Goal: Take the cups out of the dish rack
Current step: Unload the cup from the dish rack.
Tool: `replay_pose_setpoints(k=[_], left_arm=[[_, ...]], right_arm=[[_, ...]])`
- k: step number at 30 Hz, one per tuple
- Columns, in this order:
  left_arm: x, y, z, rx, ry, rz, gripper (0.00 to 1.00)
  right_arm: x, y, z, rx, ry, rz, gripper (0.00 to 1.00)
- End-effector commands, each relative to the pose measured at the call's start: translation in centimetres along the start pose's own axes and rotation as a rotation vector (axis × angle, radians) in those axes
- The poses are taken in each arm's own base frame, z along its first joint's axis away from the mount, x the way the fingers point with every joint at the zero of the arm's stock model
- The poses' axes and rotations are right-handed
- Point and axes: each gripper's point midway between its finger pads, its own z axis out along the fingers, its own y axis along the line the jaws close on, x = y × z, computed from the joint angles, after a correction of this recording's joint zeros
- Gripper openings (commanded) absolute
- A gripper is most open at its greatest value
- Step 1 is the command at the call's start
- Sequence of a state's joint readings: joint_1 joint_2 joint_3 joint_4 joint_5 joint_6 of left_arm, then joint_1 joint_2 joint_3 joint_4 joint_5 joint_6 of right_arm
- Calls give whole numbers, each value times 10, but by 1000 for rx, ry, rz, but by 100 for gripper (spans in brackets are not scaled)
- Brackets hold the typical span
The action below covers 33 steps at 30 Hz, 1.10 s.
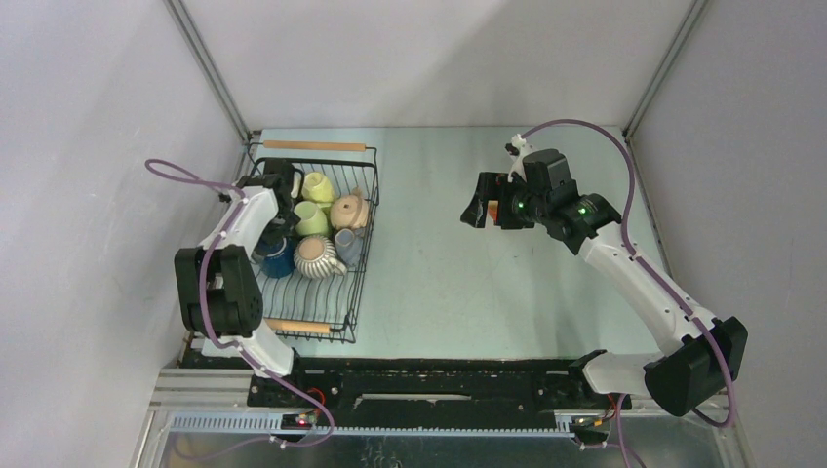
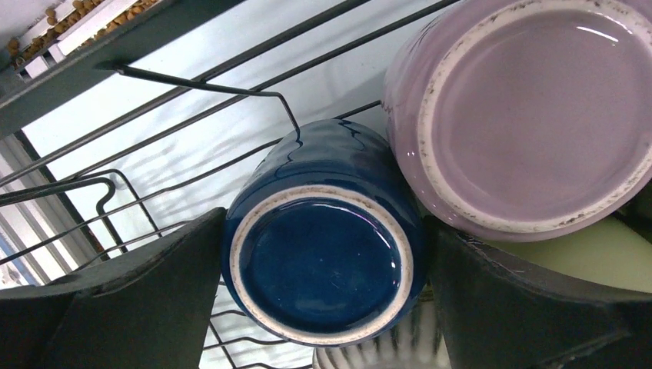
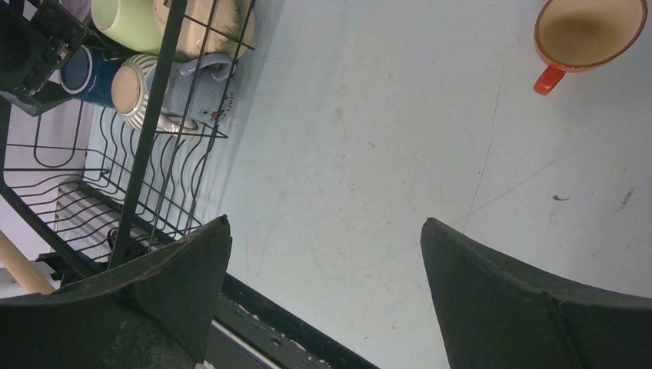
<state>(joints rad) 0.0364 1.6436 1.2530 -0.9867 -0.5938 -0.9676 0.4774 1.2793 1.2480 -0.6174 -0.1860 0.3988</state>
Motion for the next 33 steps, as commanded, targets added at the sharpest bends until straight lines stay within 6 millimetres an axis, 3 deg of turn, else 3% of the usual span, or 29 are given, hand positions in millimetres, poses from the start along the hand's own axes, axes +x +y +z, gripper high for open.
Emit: replay_pose_setpoints(k=[1,12,22,29,33], left_arm=[[-12,-6,6,16,-10,-42,100],[5,-7,12,44,65,-47,97],[-2,2,-3,99,26,-30,41],[-3,9,-14,137,15,5,17],[-5,16,-22,159,-1,14,13]], right_arm=[[-3,2,2,-15,-14,-28,99],[-4,3,1,-6,-25,-37,98],[-7,9,-3,-17,-46,-43,97],[-6,17,-3,-37,-45,-42,97],[-6,21,-3,-45,-40,-43,97]])
